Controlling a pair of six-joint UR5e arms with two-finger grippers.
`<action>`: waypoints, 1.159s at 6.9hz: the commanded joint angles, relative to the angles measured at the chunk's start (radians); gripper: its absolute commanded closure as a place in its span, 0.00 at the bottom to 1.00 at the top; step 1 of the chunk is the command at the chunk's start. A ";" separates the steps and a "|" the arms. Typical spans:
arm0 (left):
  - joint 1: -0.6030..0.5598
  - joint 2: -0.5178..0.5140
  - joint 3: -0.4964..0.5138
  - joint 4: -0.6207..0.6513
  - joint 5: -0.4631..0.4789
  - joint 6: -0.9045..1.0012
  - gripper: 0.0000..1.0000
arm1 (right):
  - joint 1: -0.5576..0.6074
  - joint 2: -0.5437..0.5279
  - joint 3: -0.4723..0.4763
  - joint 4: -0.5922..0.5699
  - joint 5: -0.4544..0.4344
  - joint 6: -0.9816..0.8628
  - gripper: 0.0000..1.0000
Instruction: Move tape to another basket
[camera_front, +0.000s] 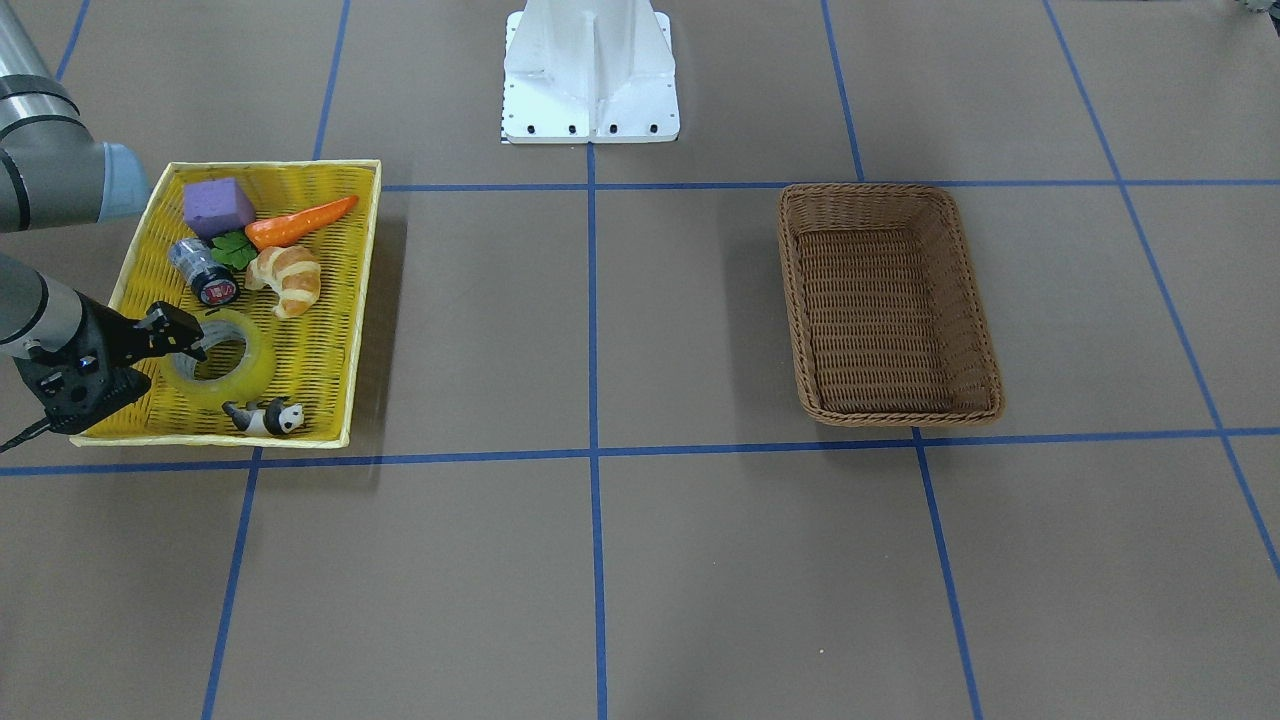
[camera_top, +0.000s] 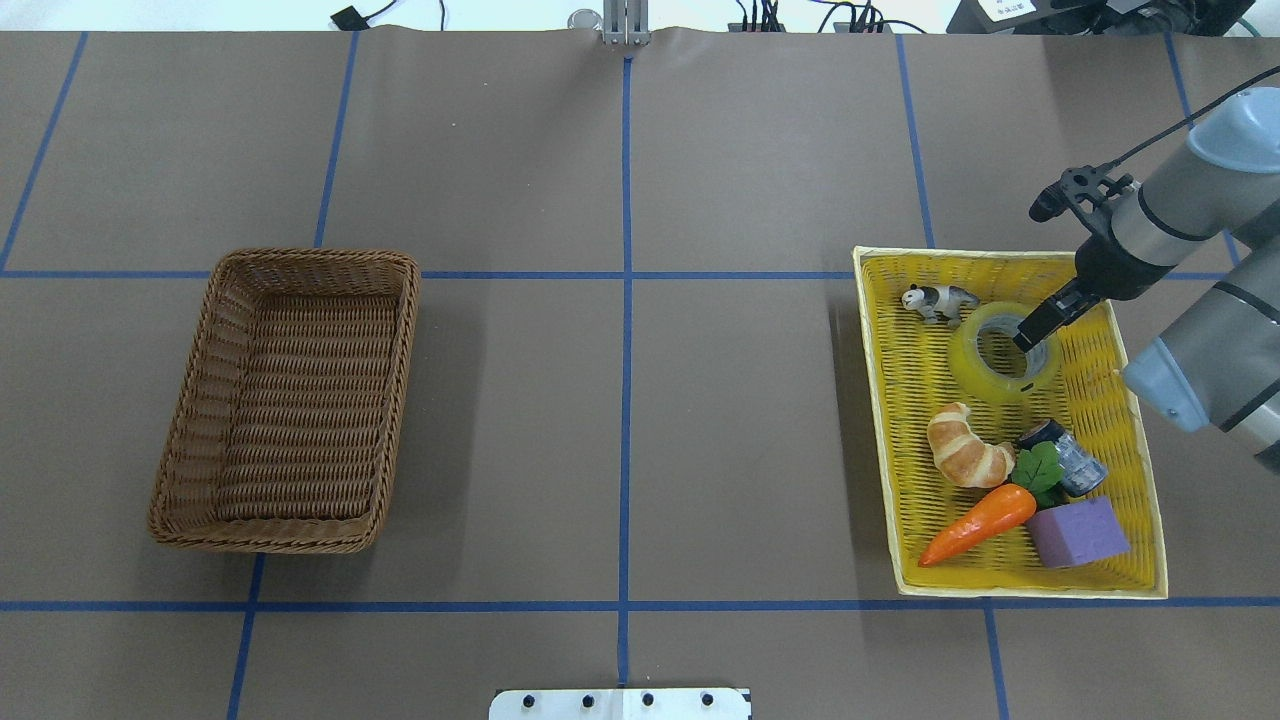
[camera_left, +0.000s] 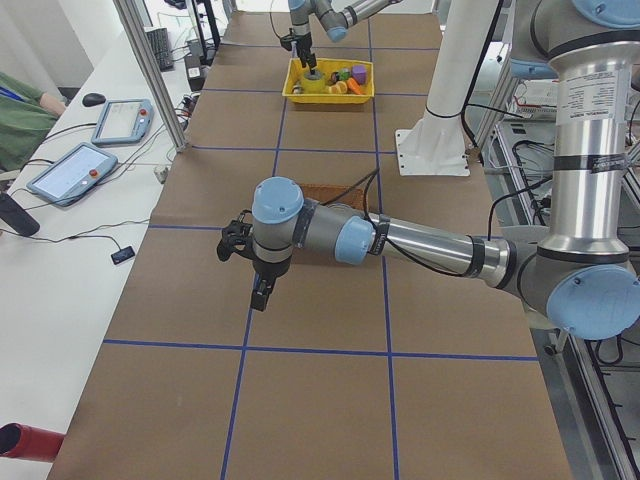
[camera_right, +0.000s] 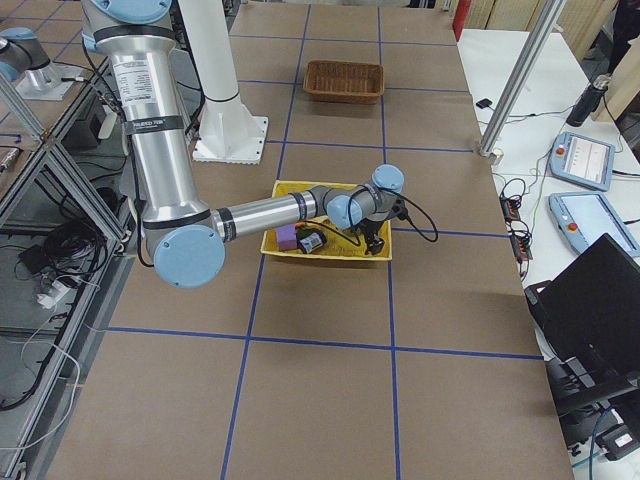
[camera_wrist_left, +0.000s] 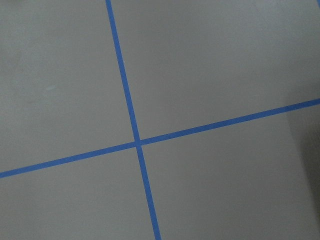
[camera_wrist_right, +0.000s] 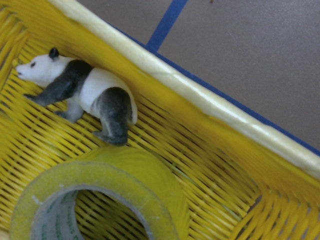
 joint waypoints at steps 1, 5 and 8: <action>0.000 0.000 -0.001 0.000 -0.001 0.000 0.01 | 0.000 0.000 0.001 0.003 -0.002 0.000 0.74; 0.000 0.001 0.001 0.000 -0.001 0.002 0.01 | 0.033 0.008 0.036 0.014 0.012 0.001 1.00; 0.000 0.001 0.001 0.000 0.000 0.006 0.01 | 0.124 0.017 0.142 0.015 0.107 0.082 1.00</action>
